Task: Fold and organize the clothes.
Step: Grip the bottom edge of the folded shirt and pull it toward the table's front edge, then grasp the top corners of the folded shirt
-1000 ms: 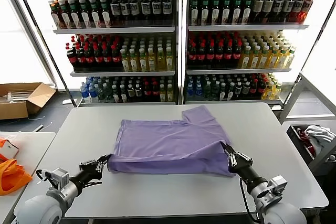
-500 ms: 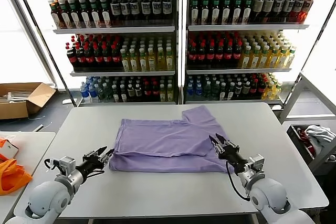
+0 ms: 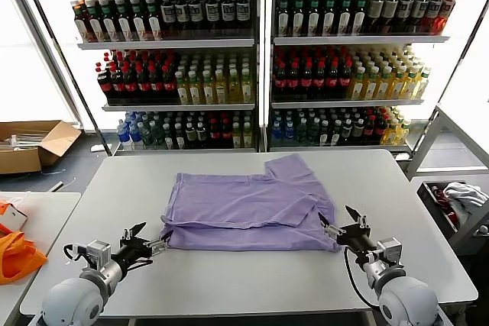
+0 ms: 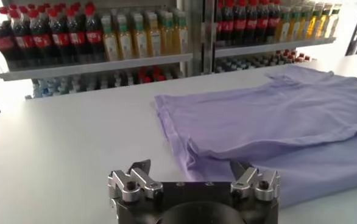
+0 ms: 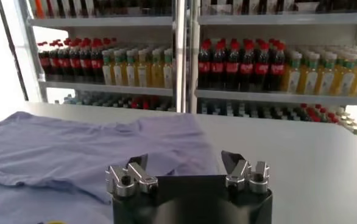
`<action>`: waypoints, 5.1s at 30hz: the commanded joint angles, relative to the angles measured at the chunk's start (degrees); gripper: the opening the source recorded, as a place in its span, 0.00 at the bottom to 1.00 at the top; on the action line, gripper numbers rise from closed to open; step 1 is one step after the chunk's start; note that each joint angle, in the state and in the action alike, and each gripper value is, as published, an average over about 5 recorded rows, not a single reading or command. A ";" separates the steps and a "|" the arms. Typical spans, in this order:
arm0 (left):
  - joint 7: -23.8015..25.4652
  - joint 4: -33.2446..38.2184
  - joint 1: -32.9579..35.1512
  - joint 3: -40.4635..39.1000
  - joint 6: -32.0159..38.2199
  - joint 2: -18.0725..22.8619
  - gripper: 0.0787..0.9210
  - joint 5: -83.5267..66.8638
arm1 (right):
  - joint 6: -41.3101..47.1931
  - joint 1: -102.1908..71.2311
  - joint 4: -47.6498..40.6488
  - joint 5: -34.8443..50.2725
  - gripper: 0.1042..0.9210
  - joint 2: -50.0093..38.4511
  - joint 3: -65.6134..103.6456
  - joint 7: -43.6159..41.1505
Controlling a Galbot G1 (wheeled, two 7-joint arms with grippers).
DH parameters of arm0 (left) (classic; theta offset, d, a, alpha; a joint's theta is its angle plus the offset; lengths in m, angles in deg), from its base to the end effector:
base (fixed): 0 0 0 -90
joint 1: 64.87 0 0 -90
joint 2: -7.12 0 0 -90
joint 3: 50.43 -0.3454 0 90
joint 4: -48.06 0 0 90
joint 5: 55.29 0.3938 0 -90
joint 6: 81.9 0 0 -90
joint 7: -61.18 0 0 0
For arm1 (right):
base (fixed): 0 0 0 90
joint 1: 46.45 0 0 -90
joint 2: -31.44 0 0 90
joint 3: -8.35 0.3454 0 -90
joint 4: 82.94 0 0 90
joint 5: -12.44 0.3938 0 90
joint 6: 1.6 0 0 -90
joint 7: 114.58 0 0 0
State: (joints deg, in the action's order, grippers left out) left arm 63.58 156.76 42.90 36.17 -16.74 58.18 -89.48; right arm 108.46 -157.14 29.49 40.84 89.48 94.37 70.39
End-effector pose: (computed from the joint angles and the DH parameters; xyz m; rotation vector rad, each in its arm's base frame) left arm 0.2983 0.1205 -0.2892 -0.3747 -2.5997 -0.1035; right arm 0.2765 -0.0819 -0.2957 0.2379 -2.7300 0.0885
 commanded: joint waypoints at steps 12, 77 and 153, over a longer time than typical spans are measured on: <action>1.40 -2.09 0.65 -1.32 0.26 2.68 0.88 1.93 | 2.41 -2.68 -0.77 -3.17 0.54 6.09 -2.50 1.88; 9.97 19.58 32.07 26.61 0.87 12.70 0.31 7.86 | 0.84 -24.37 21.42 -5.67 0.42 7.62 19.05 -6.75; 17.13 -24.44 -26.68 -13.88 2.57 -0.98 0.21 0.19 | 10.12 45.15 -34.37 4.56 0.01 9.03 -18.23 -22.80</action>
State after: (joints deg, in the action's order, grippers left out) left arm 82.30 130.77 15.96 22.05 -15.94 57.47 -89.14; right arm 118.91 -110.55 -10.46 40.14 98.93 75.00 47.31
